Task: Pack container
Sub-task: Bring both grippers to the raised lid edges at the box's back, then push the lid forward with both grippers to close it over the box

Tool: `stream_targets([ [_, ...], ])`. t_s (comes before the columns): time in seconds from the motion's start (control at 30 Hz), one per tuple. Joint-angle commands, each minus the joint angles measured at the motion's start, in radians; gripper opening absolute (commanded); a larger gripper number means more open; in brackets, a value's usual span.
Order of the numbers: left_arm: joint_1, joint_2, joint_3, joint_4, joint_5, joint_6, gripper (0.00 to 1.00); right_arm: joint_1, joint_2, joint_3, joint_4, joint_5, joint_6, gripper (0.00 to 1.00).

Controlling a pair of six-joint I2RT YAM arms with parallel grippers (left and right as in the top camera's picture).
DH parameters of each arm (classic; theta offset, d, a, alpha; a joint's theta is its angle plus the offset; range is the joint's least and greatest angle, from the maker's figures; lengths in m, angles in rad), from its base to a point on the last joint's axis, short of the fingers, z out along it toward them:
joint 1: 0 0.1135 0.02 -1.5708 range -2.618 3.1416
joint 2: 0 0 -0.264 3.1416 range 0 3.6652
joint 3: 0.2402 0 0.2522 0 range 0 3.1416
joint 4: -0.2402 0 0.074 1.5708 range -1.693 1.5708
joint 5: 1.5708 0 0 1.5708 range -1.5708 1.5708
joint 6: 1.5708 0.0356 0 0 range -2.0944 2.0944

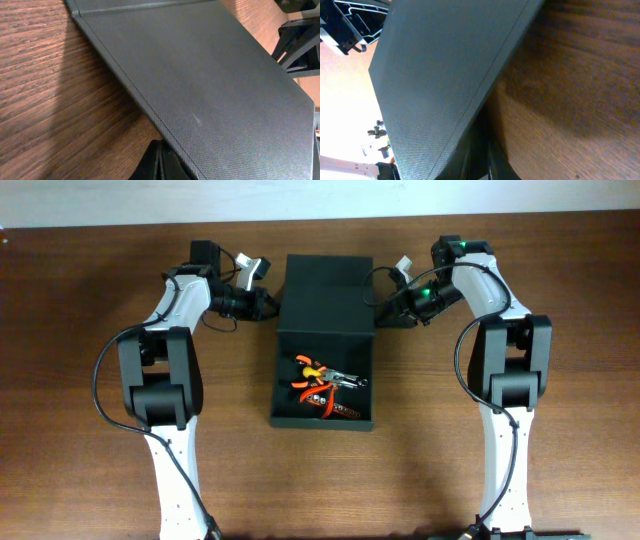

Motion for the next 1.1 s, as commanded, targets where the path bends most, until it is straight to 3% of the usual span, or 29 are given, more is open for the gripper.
stream_targets([
  [0.0, 0.007, 0.022, 0.006, 0.003, 0.055, -0.011, 0.02, 0.008, 0.021, -0.003, 0.019, -0.095, -0.012, 0.11],
  [0.37, 0.006, 0.022, 0.03, -0.022, 0.132, -0.044, 0.02, 0.044, 0.021, -0.003, 0.045, -0.219, -0.037, 0.11],
  [0.67, -0.006, 0.021, 0.258, -0.189, 0.13, -0.03, 0.02, 0.044, 0.021, 0.037, 0.005, -0.278, -0.061, 0.08],
  [1.07, -0.042, 0.021, 0.56, -0.504, 0.079, 0.052, 0.02, 0.043, 0.021, 0.412, -0.394, -0.113, -0.236, 0.08],
])
